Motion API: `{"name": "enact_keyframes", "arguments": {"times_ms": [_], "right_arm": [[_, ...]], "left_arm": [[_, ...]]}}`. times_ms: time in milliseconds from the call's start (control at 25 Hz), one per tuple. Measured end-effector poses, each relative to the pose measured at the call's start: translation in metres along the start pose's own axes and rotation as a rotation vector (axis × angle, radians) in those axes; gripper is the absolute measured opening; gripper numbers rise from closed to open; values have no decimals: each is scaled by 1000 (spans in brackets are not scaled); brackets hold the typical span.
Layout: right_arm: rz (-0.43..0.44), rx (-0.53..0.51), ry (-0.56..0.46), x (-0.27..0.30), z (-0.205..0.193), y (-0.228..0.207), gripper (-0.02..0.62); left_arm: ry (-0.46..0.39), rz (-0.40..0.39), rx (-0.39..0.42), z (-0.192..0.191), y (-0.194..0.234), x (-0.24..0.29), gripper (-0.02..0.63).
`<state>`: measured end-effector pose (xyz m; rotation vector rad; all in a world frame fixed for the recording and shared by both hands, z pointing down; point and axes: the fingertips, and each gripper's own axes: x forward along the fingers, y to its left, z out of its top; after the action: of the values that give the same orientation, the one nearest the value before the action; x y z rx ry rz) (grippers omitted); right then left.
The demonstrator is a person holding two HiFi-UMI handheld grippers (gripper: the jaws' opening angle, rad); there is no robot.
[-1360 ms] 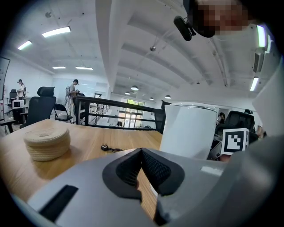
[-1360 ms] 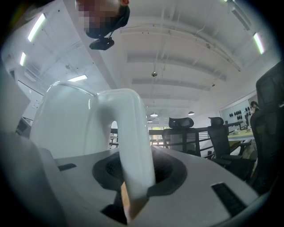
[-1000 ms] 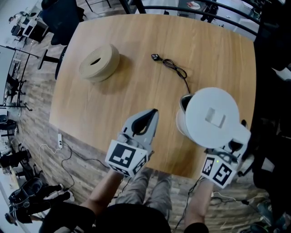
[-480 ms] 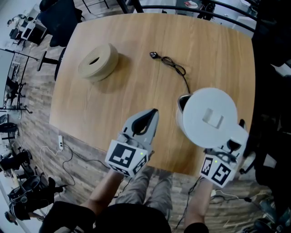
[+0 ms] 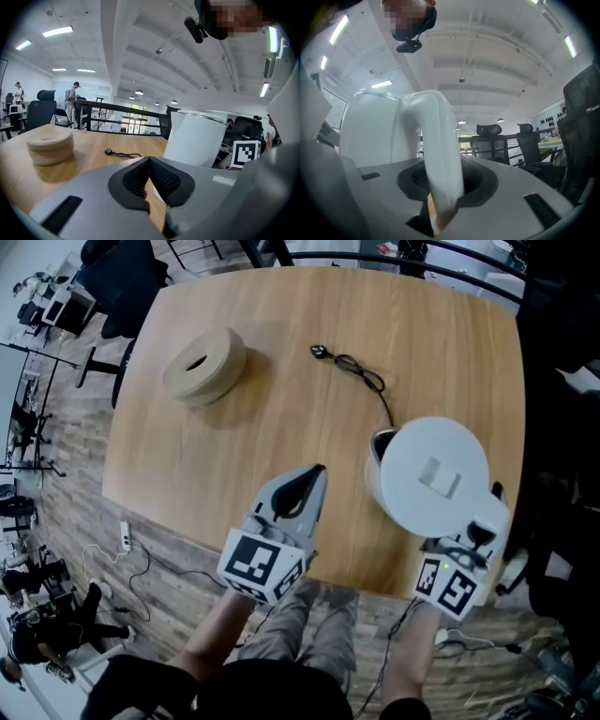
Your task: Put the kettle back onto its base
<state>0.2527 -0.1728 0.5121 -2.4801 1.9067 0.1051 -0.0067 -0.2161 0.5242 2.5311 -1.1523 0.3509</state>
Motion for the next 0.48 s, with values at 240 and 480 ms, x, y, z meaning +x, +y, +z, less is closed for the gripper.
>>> {"name": "enact_keyframes", "arguments": {"times_ms": [240, 480], "right_arm": [[-6, 23, 24, 1, 0, 0, 114], [-15, 39, 41, 0, 0, -2, 129]], "left_arm": [[4, -8, 0, -1, -3, -7, -3], [-5, -17, 3, 4, -6, -10, -3]]}}
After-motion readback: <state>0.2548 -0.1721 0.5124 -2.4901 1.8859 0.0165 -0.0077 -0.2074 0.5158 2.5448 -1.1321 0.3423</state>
